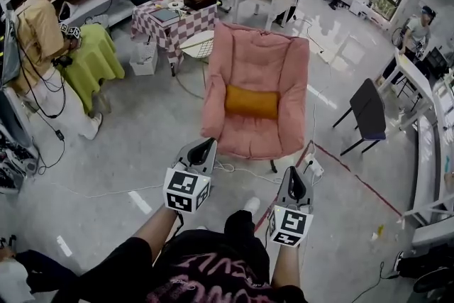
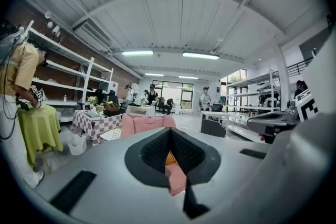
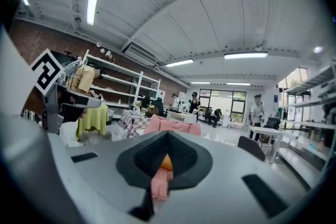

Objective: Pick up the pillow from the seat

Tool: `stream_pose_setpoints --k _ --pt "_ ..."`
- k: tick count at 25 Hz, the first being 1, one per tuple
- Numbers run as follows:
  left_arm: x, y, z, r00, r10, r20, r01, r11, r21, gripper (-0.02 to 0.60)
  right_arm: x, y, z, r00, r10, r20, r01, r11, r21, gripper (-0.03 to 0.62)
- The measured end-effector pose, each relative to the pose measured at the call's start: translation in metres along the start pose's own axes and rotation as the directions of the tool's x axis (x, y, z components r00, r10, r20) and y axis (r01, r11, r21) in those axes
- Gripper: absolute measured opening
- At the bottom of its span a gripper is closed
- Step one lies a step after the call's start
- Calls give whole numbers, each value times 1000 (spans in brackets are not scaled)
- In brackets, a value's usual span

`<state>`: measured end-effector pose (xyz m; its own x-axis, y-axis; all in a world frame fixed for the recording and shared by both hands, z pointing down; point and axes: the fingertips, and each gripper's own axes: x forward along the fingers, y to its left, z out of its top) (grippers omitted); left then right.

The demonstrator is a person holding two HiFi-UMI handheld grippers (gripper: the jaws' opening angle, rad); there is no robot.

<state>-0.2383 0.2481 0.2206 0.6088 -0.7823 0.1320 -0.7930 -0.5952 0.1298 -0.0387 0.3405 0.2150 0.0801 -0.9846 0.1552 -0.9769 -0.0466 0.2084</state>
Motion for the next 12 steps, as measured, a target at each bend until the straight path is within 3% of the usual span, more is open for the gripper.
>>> stream_pose_setpoints --k 5,12 --pt "11 3 -2 1000 -5 2 5 1000 4 9 11 7 0 1000 12 22 -10 998 -66 20" --pt "34 8 3 1000 4 9 -4 1000 8 9 38 -8 6 999 28 42 -27 999 -30 20"
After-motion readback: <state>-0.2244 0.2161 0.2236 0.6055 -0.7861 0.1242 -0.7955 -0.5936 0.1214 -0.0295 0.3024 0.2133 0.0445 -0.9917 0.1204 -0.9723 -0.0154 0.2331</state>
